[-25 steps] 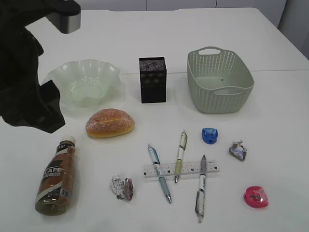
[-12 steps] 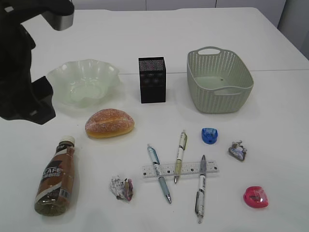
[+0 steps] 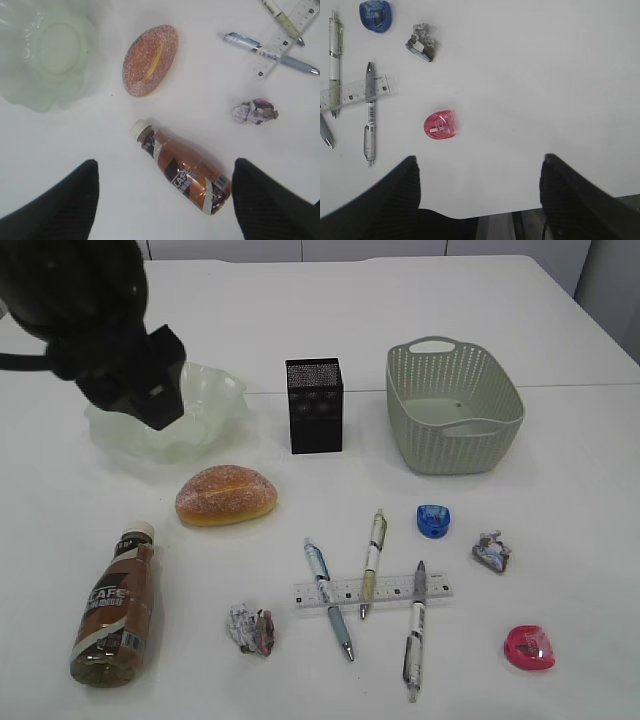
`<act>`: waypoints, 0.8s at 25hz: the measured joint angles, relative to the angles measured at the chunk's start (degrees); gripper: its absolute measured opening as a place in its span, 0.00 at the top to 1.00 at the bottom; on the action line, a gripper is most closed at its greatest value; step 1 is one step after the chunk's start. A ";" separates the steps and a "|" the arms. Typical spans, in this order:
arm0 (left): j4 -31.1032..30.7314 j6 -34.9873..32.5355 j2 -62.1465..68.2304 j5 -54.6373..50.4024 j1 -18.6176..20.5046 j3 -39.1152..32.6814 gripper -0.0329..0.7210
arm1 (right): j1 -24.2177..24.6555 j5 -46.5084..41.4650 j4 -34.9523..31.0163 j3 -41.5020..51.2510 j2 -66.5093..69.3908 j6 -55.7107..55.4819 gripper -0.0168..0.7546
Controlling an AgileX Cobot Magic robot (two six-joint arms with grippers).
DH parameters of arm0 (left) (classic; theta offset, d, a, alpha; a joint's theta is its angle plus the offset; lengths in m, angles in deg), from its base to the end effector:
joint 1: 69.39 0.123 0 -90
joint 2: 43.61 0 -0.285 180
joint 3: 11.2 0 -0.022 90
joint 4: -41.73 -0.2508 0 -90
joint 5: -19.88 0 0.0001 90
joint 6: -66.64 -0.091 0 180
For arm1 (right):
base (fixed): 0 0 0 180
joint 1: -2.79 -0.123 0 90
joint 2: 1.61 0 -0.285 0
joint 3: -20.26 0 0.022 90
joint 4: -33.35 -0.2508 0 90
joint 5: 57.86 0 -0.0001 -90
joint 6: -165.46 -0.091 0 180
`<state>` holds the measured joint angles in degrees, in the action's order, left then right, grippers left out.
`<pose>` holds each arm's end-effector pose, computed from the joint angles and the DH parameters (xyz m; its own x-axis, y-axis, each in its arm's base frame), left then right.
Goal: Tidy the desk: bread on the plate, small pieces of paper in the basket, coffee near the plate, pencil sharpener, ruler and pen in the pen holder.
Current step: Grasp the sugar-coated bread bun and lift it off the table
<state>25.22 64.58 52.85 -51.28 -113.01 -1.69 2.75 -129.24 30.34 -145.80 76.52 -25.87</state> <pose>0.2449 -0.1996 0.3606 -0.5852 0.7319 -0.3491 0.6720 0.6786 0.2965 0.2186 0.0047 0.3277 -0.9397 0.2120 -0.2686 0.1895 0.9760 0.1073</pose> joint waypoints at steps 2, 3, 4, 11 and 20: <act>0.13 -1.30 2.69 0.00 0.00 1.59 0.16 | 0.00 0.00 0.00 0.00 0.00 0.24 0.23; 0.13 -2.20 3.93 0.00 0.16 2.03 0.16 | 0.00 0.00 0.00 0.00 0.00 0.50 0.23; 0.24 -3.06 5.51 0.00 0.52 2.48 0.16 | 0.00 0.00 0.00 0.00 0.00 0.78 0.23; 2.05 -8.48 15.34 0.47 6.24 3.10 0.17 | 0.00 0.00 0.00 0.00 0.09 2.09 0.23; 2.05 -14.55 20.77 12.88 7.35 3.10 0.17 | 0.00 0.00 2.31 0.00 0.09 2.82 0.23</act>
<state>27.26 50.03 73.62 -38.40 -105.66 1.42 2.75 -129.24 32.65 -145.80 76.62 -23.05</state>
